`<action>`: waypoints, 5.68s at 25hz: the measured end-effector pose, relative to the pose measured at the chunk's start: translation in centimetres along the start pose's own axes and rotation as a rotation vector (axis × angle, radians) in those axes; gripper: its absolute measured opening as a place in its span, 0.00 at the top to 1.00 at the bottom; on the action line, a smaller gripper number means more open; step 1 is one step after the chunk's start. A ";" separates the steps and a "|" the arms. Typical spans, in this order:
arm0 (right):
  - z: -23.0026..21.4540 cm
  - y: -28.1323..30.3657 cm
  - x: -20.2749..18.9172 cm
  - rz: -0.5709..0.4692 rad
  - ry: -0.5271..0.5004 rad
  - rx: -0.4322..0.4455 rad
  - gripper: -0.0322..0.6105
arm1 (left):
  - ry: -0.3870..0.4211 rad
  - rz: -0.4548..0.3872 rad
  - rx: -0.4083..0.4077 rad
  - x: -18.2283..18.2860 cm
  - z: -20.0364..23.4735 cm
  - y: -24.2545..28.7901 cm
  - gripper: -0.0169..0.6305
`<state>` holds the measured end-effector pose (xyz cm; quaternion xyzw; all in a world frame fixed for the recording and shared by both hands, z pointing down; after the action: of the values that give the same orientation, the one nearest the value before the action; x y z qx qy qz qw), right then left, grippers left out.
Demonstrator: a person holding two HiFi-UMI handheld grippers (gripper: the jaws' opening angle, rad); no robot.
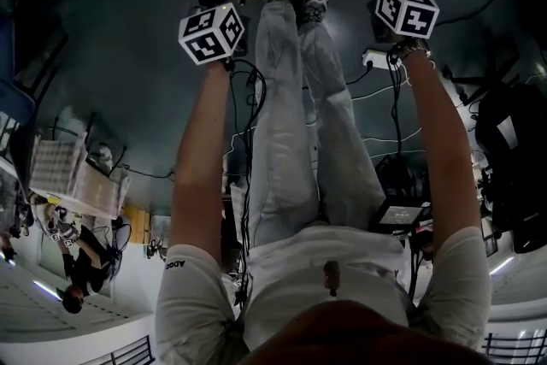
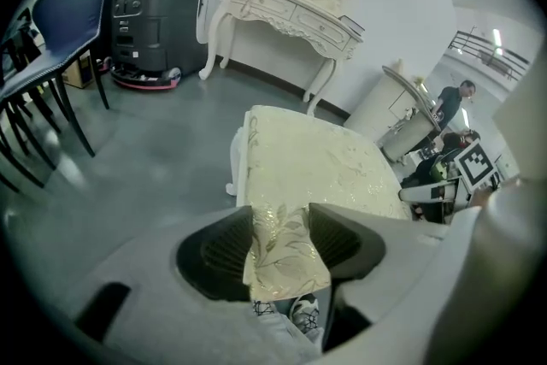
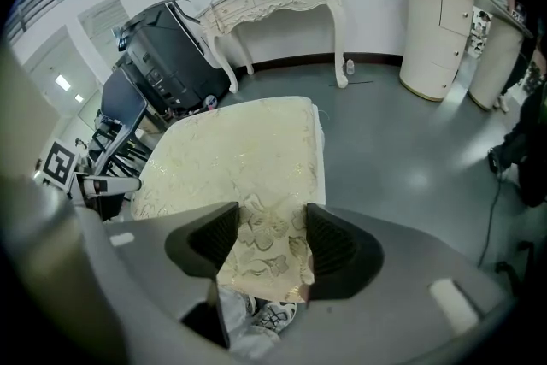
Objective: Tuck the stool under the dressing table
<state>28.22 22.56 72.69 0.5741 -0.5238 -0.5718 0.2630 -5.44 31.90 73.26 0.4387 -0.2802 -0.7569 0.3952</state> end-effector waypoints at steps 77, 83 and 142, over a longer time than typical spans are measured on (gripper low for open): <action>8.6 25.5 49.5 -0.051 0.031 -0.023 0.55 | 0.189 0.036 0.006 53.4 19.3 21.0 0.68; 8.7 26.7 53.5 -0.060 0.083 -0.066 0.55 | 0.239 0.034 -0.024 58.9 19.9 23.4 0.68; 1.5 33.4 80.0 -0.419 0.037 -0.031 0.62 | 0.294 -0.298 -0.086 83.2 16.6 36.6 0.79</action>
<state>0.61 -59.63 72.01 0.6770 -0.3791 -0.6111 0.1566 -32.44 -56.45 72.31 0.5639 -0.1189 -0.7460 0.3337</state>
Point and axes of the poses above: the fingertips, and each gripper's own axes: y forward along the fingers, z to its left, x out of its top, the point moved 9 cm from there along -y, backward along the fingers, and after that the axes turned 5 degrees about -x, right-handed, at the moved point
